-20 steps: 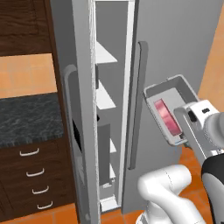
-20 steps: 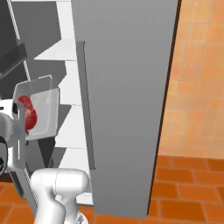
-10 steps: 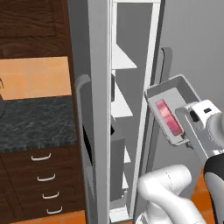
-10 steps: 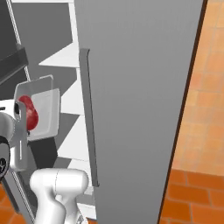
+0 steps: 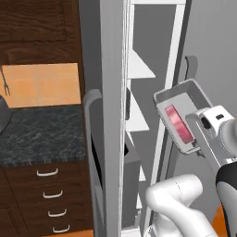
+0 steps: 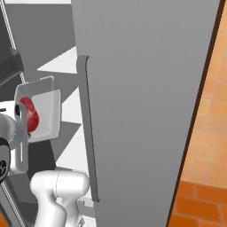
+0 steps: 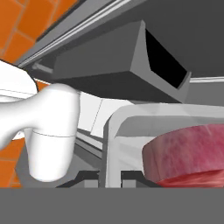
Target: Take the meat container that has the steak and place it on the second highest rack of the freezer. Then take the vegetable container that has the mushroom and lemon wedge and place it on the highest rack of the freezer.
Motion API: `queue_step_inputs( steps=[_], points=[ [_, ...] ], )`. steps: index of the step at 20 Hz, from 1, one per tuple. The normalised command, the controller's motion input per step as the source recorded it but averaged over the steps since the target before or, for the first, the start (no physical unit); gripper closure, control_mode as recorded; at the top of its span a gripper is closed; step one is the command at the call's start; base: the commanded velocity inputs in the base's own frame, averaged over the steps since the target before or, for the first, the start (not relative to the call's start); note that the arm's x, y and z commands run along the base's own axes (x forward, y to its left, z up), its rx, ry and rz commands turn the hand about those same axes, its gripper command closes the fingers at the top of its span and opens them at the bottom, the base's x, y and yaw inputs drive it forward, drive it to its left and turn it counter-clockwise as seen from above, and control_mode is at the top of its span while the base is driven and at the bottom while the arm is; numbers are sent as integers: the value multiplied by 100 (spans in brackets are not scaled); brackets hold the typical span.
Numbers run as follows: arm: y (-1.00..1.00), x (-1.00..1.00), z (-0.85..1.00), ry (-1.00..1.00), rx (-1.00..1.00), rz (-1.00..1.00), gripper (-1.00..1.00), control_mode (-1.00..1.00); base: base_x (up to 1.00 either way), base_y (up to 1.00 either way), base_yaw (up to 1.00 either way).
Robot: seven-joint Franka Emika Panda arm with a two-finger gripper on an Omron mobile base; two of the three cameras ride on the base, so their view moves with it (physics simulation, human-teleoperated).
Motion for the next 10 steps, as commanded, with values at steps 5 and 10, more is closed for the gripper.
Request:
queue_step_inputs(
  steps=[5,10],
  points=[
    [0,0,0,0,0,0,100,100,40,0,4],
    [0,0,0,0,0,0,100,100,38,0,3]
  ],
)
